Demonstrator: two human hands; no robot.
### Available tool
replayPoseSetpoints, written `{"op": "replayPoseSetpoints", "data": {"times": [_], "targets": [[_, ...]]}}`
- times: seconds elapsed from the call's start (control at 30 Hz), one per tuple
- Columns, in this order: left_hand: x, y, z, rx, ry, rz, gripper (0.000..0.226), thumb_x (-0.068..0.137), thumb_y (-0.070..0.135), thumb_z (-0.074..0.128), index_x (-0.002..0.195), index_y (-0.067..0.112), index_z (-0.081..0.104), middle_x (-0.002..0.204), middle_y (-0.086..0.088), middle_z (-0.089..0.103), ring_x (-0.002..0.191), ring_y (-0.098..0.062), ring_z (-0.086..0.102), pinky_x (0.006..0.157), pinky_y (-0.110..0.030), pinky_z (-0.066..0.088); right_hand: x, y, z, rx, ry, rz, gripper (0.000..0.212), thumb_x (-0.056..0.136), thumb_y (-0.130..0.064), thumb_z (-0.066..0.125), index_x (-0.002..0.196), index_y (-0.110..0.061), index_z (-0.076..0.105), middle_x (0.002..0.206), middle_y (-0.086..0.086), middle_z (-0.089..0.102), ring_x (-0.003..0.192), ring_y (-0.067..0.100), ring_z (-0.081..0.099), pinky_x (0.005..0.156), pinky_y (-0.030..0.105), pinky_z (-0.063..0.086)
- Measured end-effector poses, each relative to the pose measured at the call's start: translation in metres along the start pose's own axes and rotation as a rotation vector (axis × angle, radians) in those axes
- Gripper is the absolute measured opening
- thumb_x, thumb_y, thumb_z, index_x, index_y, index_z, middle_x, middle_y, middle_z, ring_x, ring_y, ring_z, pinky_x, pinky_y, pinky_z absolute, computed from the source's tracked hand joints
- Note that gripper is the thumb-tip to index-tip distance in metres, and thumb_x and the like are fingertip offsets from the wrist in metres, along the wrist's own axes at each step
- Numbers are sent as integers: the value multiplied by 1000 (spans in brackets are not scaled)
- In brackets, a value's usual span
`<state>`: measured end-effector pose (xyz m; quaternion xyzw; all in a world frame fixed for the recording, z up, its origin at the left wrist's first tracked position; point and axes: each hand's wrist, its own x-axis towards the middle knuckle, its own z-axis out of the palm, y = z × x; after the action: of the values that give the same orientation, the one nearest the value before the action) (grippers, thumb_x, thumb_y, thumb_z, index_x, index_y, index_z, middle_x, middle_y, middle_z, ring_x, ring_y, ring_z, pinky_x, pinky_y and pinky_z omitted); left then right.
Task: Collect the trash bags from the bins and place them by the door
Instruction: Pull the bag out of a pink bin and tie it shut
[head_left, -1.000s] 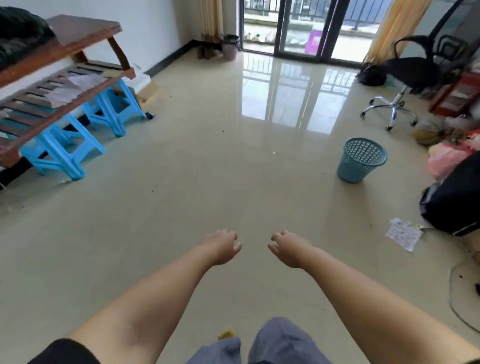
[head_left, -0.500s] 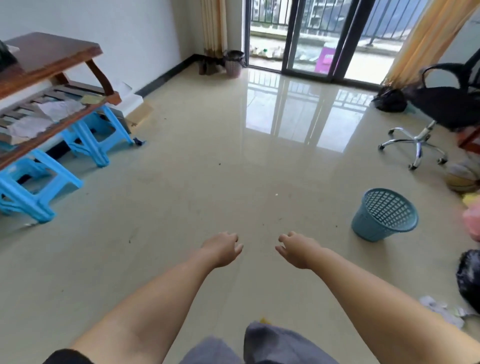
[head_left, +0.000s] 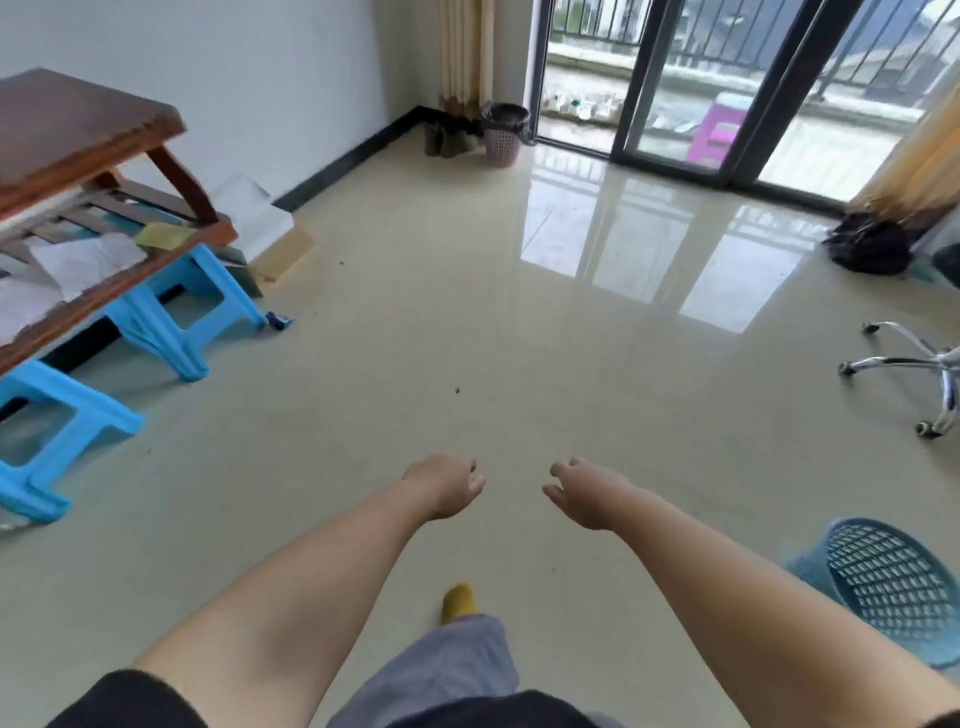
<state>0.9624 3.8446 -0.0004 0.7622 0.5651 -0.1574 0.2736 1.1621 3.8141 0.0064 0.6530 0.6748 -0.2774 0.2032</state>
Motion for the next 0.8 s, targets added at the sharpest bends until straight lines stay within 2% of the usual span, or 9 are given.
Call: {"op": "replayPoseSetpoints", "data": {"times": [0.37,0.8], "targets": [[219,-43,-169,36,-49,32,43,97,39,35,127,12,50,135,-13,53,123,-31,50,100,-39,42,211,10,-177,32,-12,31,50,100,-41,26,140,-12,34,142,12,40,128,33,45,101,43,40],[495,-103,-373,-45,5,-68,40,97,37,35,122,12,53,132,-10,54,121,-29,49,97,-37,43,492,20,-424,-5,-24,-106,49,101,-38,27,142,-10,33,143,14,40,127,34,45,104,41,37]]}}
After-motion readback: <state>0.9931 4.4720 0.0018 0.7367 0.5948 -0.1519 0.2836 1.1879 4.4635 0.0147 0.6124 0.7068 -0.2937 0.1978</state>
